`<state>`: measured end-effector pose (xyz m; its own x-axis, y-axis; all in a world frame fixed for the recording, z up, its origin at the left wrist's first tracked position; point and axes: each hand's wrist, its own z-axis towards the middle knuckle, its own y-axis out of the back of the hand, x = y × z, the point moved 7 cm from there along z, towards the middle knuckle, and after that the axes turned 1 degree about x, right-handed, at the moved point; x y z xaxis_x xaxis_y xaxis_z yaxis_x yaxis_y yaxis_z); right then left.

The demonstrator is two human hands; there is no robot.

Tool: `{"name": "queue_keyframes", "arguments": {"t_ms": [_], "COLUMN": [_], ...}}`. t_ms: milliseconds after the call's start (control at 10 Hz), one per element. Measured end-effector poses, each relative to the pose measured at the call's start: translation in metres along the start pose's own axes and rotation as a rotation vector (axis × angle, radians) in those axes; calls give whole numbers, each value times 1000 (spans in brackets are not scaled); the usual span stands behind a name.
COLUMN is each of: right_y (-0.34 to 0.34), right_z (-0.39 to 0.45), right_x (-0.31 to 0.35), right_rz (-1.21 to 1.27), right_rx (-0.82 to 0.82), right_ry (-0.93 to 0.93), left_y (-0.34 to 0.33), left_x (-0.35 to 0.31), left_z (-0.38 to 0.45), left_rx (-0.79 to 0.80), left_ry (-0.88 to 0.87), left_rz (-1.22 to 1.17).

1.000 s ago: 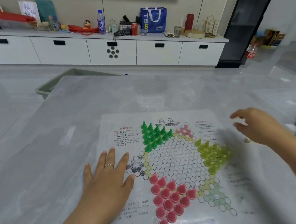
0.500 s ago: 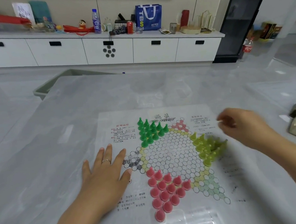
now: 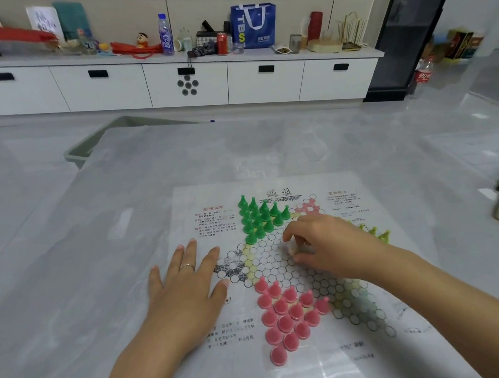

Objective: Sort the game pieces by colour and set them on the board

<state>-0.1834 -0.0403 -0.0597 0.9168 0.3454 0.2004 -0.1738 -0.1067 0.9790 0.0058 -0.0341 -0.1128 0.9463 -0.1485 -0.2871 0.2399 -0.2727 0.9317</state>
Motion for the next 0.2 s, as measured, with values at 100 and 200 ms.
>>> {"name": "queue_keyframes", "arguments": {"t_ms": [100,200], "right_y": [42,111], "right_z": [-23,-81], "right_x": [-1,-1], "right_rz": [47,167], "right_rx": [-53,-213], "right_ry": [-25,12], "left_y": [20,63], "left_x": [-10,-4], "left_z": [-10,-39], "left_rx": [-116,-231], "left_ry": [-102,-210], "left_rz": [-310,-814]}}
